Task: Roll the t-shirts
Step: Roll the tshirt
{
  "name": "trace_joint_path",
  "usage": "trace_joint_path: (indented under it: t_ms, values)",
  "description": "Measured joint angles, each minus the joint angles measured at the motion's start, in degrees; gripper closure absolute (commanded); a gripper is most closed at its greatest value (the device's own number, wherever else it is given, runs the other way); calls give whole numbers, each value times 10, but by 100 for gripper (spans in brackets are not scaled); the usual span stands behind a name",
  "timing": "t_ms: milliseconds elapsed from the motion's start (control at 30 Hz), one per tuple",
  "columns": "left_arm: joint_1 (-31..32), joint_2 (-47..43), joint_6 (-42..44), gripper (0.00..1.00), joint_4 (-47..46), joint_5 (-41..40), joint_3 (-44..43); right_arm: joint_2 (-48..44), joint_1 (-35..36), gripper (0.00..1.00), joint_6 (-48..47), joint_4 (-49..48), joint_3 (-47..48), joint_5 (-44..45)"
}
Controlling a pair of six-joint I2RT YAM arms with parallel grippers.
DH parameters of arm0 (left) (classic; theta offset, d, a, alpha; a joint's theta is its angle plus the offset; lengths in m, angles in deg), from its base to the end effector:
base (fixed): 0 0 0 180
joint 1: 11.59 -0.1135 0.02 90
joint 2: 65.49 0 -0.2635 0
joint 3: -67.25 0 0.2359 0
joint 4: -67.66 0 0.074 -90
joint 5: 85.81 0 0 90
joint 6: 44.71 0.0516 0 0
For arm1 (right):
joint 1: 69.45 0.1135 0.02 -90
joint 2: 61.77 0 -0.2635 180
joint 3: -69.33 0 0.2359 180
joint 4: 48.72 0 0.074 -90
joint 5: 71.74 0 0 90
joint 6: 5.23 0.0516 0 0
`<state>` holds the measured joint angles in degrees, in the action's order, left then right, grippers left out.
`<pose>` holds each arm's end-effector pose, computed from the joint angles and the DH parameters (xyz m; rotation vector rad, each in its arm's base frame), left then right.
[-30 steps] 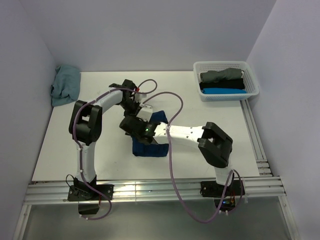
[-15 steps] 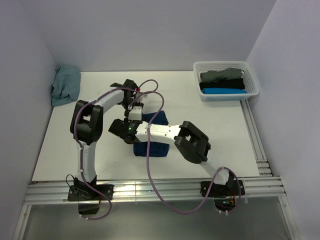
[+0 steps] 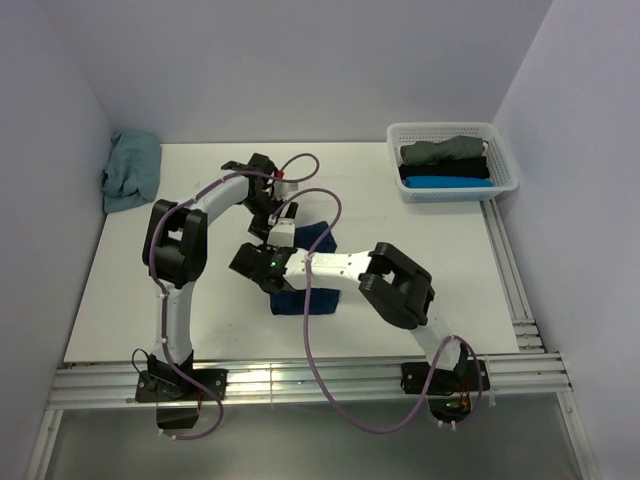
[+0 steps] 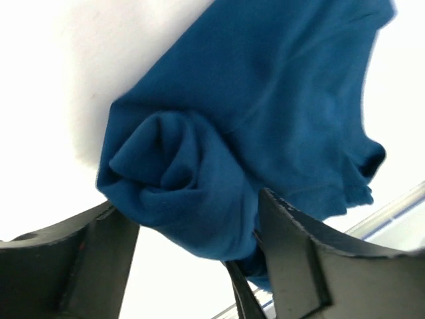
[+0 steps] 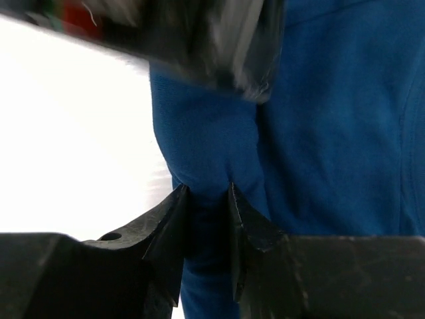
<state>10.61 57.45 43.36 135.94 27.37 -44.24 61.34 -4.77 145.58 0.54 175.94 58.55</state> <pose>0.3776 -0.1760 0.1683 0.5789 2.9261 -0.6542 0.2169 0.3804 0.1638 0.1049 2.3382 0.0535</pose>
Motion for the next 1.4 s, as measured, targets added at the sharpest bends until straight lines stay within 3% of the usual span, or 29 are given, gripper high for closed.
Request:
trace_joint_path:
  t_ms: [167,467,867,967,1000,1167,1267,1400]
  values:
    - [-5,0,19,17,14,52,-45,-82,-16,80,-2,-137,-141,-48]
    - [-63,-5,46,11,17,146,-48,-201,-95,80,32,-481,-412,-224]
    - [-67,-17,54,10,-37,185,82,-132,-152,80,99,-801,-504,-366]
    - [-66,-17,34,21,-53,181,90,-107,-158,78,120,-869,-517,-384]
    - [-66,-17,25,31,-61,174,90,-103,-158,73,124,-880,-519,-387]
    - [-63,-17,-5,55,-73,134,88,-110,-157,52,125,-861,-518,-378]
    - [-54,-17,-13,66,-64,107,76,-134,-148,49,110,-781,-494,-352]
    - [-37,-16,-16,79,-48,67,57,-156,-118,44,80,-598,-410,-288]
